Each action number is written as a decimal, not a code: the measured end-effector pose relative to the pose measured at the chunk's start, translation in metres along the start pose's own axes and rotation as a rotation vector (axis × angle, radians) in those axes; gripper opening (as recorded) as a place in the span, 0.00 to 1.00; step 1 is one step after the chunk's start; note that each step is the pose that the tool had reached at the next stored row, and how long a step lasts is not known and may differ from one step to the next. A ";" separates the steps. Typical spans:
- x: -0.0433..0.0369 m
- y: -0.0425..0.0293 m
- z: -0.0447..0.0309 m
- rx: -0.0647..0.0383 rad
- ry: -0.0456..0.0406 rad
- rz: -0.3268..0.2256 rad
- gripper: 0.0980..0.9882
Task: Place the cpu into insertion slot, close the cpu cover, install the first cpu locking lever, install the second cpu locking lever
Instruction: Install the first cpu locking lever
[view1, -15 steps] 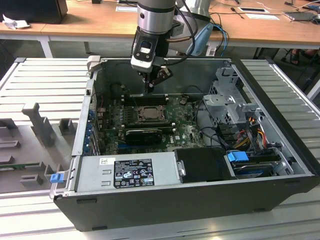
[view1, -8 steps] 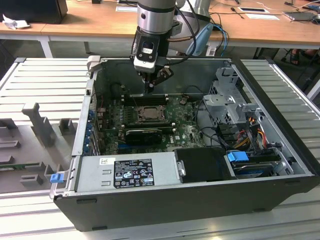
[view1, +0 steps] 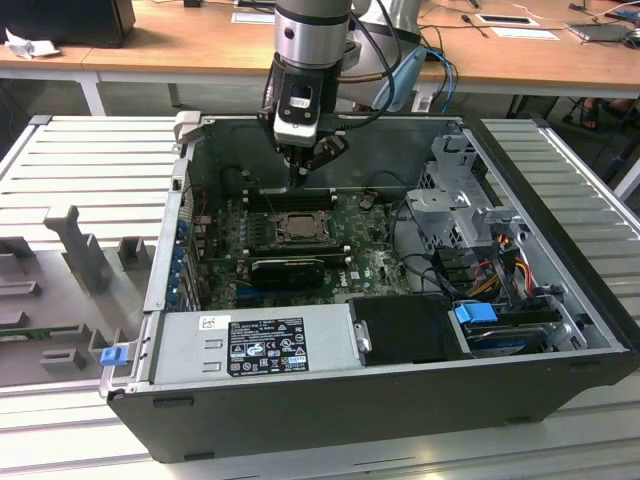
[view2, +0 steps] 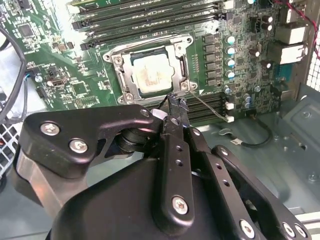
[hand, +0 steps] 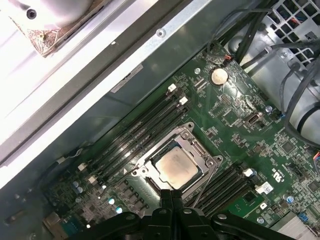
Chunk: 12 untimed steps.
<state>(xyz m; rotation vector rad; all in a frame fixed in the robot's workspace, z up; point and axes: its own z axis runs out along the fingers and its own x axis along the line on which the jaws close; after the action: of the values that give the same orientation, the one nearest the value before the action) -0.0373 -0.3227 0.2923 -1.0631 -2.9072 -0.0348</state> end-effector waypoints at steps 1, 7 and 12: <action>0.0001 -0.0001 0.0000 0.001 0.0001 -0.014 0.01; 0.0004 -0.0003 0.0000 0.004 0.0003 -0.075 0.01; 0.0004 -0.0003 0.0000 0.007 0.0007 -0.145 0.01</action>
<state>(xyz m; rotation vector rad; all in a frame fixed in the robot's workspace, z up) -0.0378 -0.3227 0.2924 -0.8490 -2.9754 -0.0295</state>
